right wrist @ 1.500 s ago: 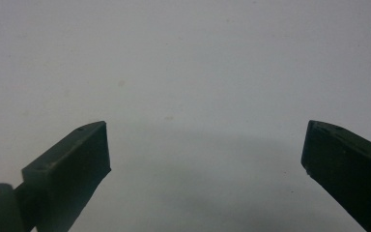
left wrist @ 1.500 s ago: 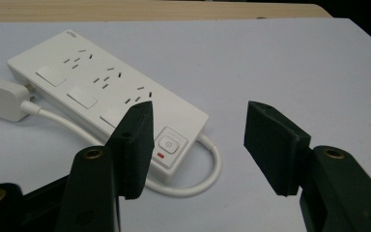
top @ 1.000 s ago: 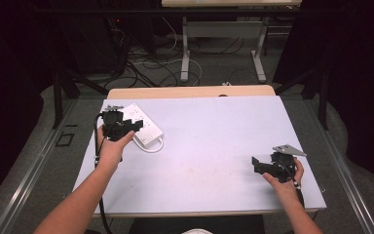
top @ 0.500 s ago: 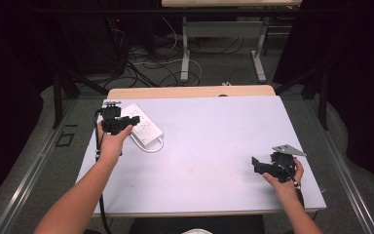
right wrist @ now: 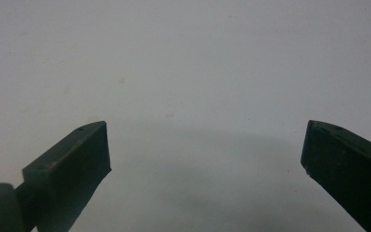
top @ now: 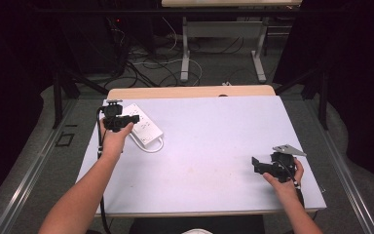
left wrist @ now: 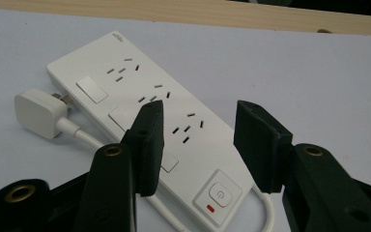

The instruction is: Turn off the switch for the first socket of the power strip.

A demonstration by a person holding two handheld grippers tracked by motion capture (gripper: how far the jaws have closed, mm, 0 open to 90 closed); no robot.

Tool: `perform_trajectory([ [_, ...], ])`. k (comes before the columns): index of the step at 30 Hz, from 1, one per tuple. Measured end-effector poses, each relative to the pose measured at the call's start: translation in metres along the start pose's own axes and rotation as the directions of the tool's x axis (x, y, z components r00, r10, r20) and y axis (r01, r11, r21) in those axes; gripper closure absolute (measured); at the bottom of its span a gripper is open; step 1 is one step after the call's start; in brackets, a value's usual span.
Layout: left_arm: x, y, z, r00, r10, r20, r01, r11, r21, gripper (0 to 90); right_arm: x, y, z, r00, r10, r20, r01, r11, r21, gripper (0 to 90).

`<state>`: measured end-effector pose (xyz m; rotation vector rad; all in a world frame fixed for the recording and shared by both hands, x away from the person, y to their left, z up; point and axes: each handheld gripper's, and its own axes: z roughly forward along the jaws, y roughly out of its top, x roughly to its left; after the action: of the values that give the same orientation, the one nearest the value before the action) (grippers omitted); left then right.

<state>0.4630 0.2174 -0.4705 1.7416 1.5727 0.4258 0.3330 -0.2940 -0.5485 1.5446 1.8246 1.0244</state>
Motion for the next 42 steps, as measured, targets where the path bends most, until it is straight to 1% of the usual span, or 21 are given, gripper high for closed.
perform_trajectory([
  [4, 0.004, 0.000, 0.004, 0.9997, -0.021, -0.007, 0.021, 0.9996, 0.017, 54.5, -0.001, 0.000, 0.000, 1.0000, -0.006, -0.001, 0.006, 1.000, -0.002, 2.7],
  [9, 0.009, 0.001, 0.009, 0.9995, -0.028, -0.015, 0.029, 0.9987, 0.041, 55.6, -0.001, 0.000, 0.000, 1.0000, -0.006, -0.002, 0.006, 1.000, -0.003, 2.9],
  [12, 0.010, 0.000, 0.013, 0.9991, -0.037, -0.021, 0.038, 0.9988, 0.030, 56.1, -0.001, 0.000, 0.001, 1.0000, -0.005, -0.001, 0.005, 1.000, 0.001, 2.9],
  [14, 0.010, 0.001, 0.015, 0.9991, -0.037, -0.019, 0.038, 0.9982, 0.046, 57.1, -0.001, 0.000, 0.001, 1.0000, -0.006, 0.000, 0.006, 1.000, 0.001, 2.9],
  [15, 0.010, 0.000, 0.017, 0.9990, -0.038, -0.024, 0.039, 0.9986, 0.034, 57.1, -0.001, 0.000, 0.001, 1.0000, -0.006, 0.000, 0.006, 1.000, 0.001, 2.9],
  [16, 0.010, 0.001, 0.017, 0.9991, -0.036, -0.021, 0.037, 0.9980, 0.052, 57.8, -0.001, 0.000, 0.001, 1.0000, -0.008, -0.002, 0.008, 1.000, 0.000, 3.0],
  [18, 0.009, 0.001, 0.020, 0.9992, -0.031, -0.025, 0.032, 0.9985, 0.044, 58.2, -0.001, 0.000, 0.001, 1.0000, -0.009, -0.002, 0.009, 1.000, -0.001, 3.0],
  [19, 0.009, 0.001, 0.020, 0.9995, -0.024, -0.022, 0.026, 0.9978, 0.060, 58.3, -0.001, 0.000, 0.001, 1.0000, -0.009, -0.002, 0.009, 1.000, -0.001, 3.0],
  [21, 0.007, 0.001, 0.023, 0.9992, -0.031, -0.026, 0.033, 0.9980, 0.054, 58.7, -0.001, 0.000, 0.001, 1.0000, -0.009, -0.002, 0.009, 1.000, -0.001, 3.0],
  [24, 0.007, 0.001, 0.027, 0.9992, -0.021, -0.034, 0.023, 0.9978, 0.062, 59.5, -0.001, 0.000, 0.001, 1.0000, -0.006, -0.001, 0.006, 1.000, 0.000, 3.0],
  [25, 0.007, 0.001, 0.027, 0.9993, -0.019, -0.034, 0.021, 0.9963, 0.083, 60.1, -0.001, 0.000, 0.001, 1.0000, -0.004, -0.002, 0.004, 1.000, 0.000, 3.0],
  [26, 0.007, 0.001, 0.030, 0.9990, -0.022, -0.038, 0.025, 0.9974, 0.067, 60.3, -0.001, 0.000, 0.001, 1.0000, -0.004, -0.003, 0.004, 1.000, 0.000, 3.0],
  [27, 0.008, 0.002, 0.030, 0.9992, -0.025, -0.033, 0.028, 0.9959, 0.086, 60.3, -0.001, 0.000, 0.001, 1.0000, -0.004, -0.003, 0.004, 1.000, 0.000, 3.0],
  [28, 0.008, 0.001, 0.032, 0.9991, -0.022, -0.037, 0.025, 0.9969, 0.075, 60.4, -0.001, 0.000, 0.001, 1.0000, -0.002, -0.002, 0.002, 1.000, 0.001, 3.0],
  [29, 0.008, 0.002, 0.032, 0.9993, -0.024, -0.030, 0.027, 0.9954, 0.092, 60.5, -0.001, 0.000, 0.001, 1.0000, -0.008, -0.002, 0.008, 1.000, 0.000, 3.0],
  [31, 0.008, 0.001, 0.035, 0.9989, -0.027, -0.039, 0.030, 0.9963, 0.080, 60.6, -0.001, 0.000, 0.001, 1.0000, -0.005, -0.003, 0.005, 1.000, 0.000, 3.0],
  [32, 0.008, 0.002, 0.036, 0.9991, -0.026, -0.035, 0.029, 0.9946, 0.100, 60.8, 0.000, 0.000, 0.002, 1.0000, -0.001, 0.002, 0.001, 1.000, -0.006, 3.0],
  [33, 0.008, 0.001, 0.038, 0.9986, -0.027, -0.045, 0.031, 0.9955, 0.089, 60.8, 0.000, 0.000, 0.002, 1.0000, -0.001, 0.002, 0.001, 1.000, -0.006, 3.0],
  [37, 0.009, 0.000, 0.042, 0.9985, -0.019, -0.052, 0.025, 0.9942, 0.105, 62.2, -0.001, 0.000, 0.000, 1.0000, -0.001, -0.006, 0.001, 1.000, 0.001, 3.0],
  [38, 0.009, 0.000, 0.041, 0.9987, -0.017, -0.048, 0.023, 0.9915, 0.128, 62.6, -0.001, 0.000, 0.000, 1.0000, -0.001, -0.006, 0.001, 1.000, 0.001, 3.0],
  [42, 0.009, -0.002, 0.045, 0.9986, -0.012, -0.052, 0.019, 0.9912, 0.131, 64.1, -0.001, 0.000, 0.001, 1.0000, 0.002, -0.007, -0.002, 1.000, 0.000, 3.0],
])
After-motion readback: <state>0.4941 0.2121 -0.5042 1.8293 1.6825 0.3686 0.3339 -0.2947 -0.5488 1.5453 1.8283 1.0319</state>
